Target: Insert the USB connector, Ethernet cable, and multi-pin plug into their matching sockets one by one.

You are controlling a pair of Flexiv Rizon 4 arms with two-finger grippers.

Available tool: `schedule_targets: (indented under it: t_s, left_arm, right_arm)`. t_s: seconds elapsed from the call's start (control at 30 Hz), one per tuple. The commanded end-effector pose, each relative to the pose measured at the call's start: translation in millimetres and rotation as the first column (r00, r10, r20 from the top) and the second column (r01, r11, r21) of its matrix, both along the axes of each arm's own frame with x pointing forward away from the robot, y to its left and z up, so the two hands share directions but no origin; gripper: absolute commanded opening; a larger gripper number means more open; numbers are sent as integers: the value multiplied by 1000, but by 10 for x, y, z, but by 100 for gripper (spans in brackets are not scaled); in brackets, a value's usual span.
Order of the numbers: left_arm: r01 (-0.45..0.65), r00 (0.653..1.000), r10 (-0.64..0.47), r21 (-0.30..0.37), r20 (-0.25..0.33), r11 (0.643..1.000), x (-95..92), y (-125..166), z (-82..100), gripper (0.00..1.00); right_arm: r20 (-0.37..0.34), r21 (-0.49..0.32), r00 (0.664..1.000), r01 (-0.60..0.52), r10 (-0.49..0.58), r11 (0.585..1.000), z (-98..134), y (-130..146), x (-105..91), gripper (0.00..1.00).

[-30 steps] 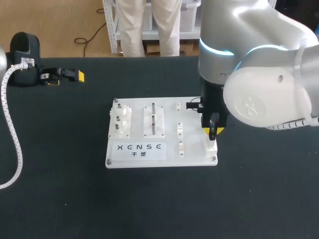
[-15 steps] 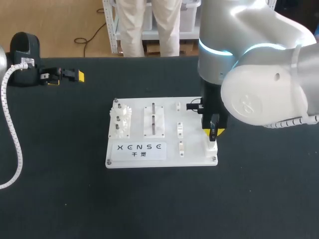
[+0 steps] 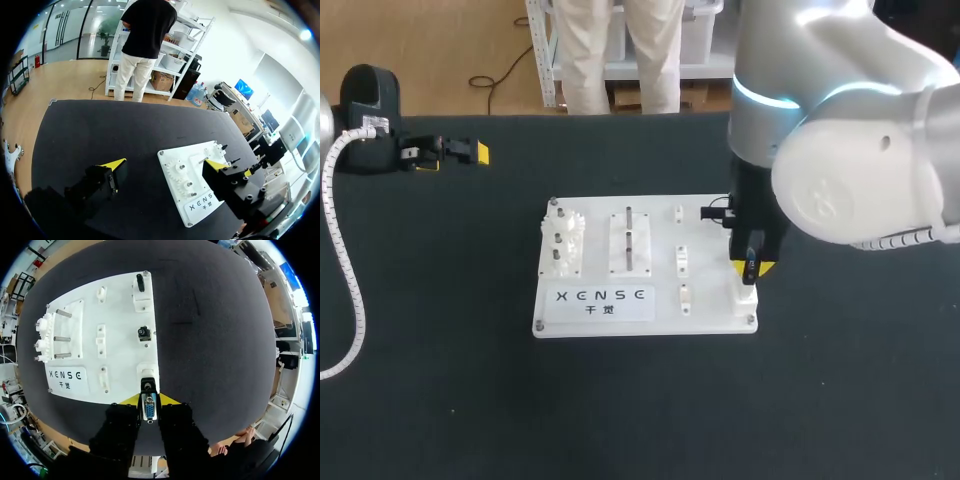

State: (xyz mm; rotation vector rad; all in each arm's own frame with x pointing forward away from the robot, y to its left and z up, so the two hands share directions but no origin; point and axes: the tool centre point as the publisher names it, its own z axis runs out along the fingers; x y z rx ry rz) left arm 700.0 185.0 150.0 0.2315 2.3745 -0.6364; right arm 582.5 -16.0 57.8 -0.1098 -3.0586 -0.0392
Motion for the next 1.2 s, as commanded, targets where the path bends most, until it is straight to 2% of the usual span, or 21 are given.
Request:
schedule_targets:
  t_s: [0.03,0.17,0.2,0.27,0.3,0.77,0.87,1.2]
  left_arm:
    - [0,1000,0,0,0,1000,0,0,0,100]
    - [0,1000,0,0,0,1000,0,0,0,100]
    - [0,1000,0,0,0,1000,0,0,0,100]
    - [0,1000,0,0,0,1000,0,0,0,100]
    - [0,1000,0,0,0,1000,0,0,0,100]
    - [0,1000,0,0,0,1000,0,0,0,100]
    - [0,1000,0,0,0,1000,0,0,0,100]
    - [0,1000,0,0,0,1000,0,0,0,100]
  right_arm:
    - [-4,5,1000,-1,1,1000,-208,-23,-8,0]
    - [11,2,1000,-9,9,1000,-130,7,24,0]
    - [15,-1,1000,-11,11,1000,-109,14,30,3]
    - [22,-11,1000,-14,15,1000,-59,32,43,49]
    - [28,-14,999,-17,17,1000,-33,41,50,100]
    - [132,-50,989,-61,67,997,489,203,134,100]
    - [162,-82,984,-59,72,995,589,234,142,100]
    - [158,-89,985,-59,73,994,611,243,146,100]
